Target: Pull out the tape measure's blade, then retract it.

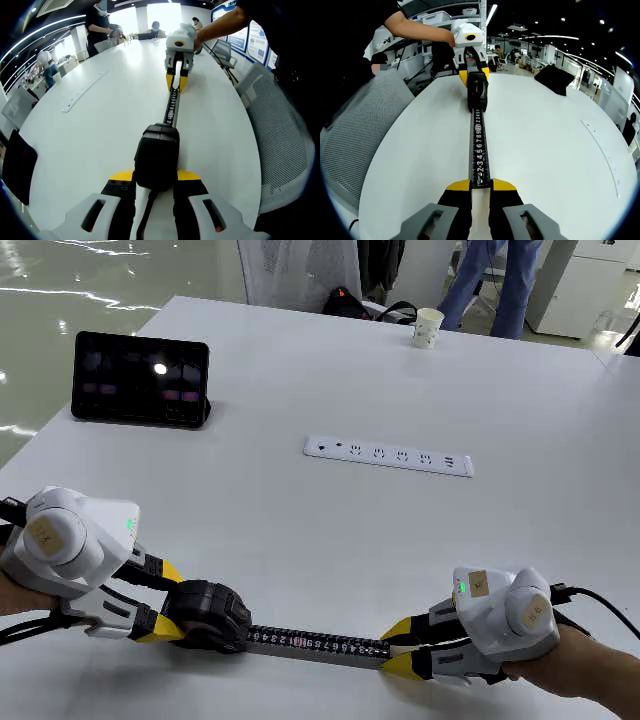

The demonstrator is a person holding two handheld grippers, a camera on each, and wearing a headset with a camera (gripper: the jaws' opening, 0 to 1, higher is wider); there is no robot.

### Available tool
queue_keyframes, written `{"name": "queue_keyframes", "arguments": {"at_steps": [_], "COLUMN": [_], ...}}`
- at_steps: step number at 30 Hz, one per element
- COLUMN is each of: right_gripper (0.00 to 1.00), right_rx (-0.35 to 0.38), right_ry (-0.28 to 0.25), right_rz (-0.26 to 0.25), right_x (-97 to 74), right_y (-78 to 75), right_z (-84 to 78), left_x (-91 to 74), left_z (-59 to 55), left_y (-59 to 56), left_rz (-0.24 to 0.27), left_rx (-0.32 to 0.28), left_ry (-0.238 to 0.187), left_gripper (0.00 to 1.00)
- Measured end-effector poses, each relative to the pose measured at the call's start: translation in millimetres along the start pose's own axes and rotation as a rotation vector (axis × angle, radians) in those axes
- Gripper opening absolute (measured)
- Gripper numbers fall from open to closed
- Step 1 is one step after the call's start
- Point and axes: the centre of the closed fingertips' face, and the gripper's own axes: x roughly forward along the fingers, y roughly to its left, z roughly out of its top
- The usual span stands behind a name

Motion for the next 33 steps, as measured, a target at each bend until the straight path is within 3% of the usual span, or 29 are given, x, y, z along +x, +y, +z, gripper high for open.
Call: {"name": "queue_keyframes", "arguments": {"at_steps": [33], "right_gripper": [0.09], "right_rx": [0.041], "right_ry": [0.075], "right_rz": [-0.026], "right_x": [-40.6], "right_y": [0.5], "right_z": [-38.0], "left_x": [-0.5], "left_z": [1.1], "left_y": [-0.7], "left_rz": [-0.003], "left_rx": [0.004], "left_ry": [0.005], "left_gripper": [0.22]}}
